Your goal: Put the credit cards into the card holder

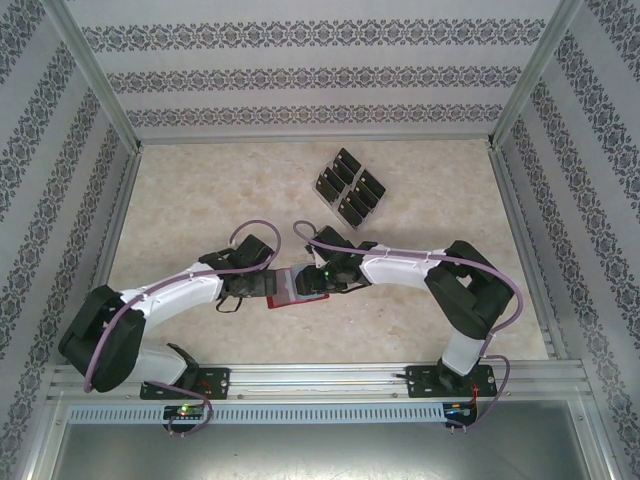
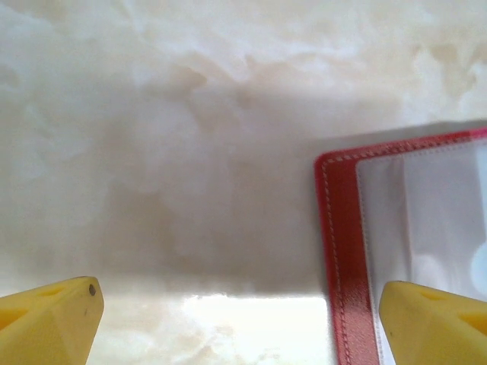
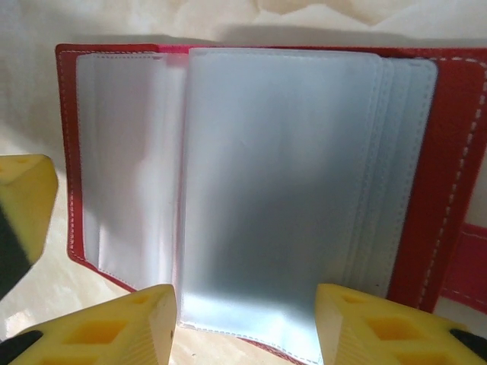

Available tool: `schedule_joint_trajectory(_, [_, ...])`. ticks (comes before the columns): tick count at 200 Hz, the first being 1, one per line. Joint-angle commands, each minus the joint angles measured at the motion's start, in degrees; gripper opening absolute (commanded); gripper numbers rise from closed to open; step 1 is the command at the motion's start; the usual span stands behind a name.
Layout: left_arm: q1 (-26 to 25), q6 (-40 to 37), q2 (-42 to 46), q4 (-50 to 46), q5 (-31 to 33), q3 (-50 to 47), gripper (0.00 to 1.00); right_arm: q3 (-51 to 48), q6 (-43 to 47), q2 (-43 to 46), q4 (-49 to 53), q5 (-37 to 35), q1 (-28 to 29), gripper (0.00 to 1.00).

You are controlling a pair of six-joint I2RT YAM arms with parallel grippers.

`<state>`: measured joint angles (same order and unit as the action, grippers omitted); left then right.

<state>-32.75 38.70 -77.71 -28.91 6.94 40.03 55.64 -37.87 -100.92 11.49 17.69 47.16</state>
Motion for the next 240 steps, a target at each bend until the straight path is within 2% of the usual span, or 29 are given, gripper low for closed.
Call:
schedule_joint_trajectory(1, [2.0,1.6,0.1,-1.4,0.3,-2.5,0.94,1.3,-1.3,-1.5,-0.4,1.4,0.7,0.52])
schedule_joint_trajectory(81, [2.9,2.4,-3.2,3.7,-3.3,-5.7,0.94,4.9,-2.0,-3.9,-0.1,3.8,1.9,0.52])
schedule_joint_trajectory(122, [3.0,3.3,-1.7,4.2,-3.2,-6.1,0.94,7.9,-2.1,-5.8,0.8,4.6,3.0,0.52])
schedule_joint_trajectory(189, [6.0,7.7,13.9,-1.2,3.5,-7.2,0.95,11.4,-2.5,-7.0,2.3,5.0,4.2,0.52])
schedule_joint_trajectory(220, [8.9,9.8,23.5,-2.8,4.0,-8.4,0.94,13.8,-2.5,-8.6,3.4,5.6,4.8,0.52])
schedule_joint_trajectory(240, [9.5,9.1,25.8,-3.3,3.3,-8.0,0.94,15.6,-2.2,-9.9,4.3,5.6,4.9,0.52])
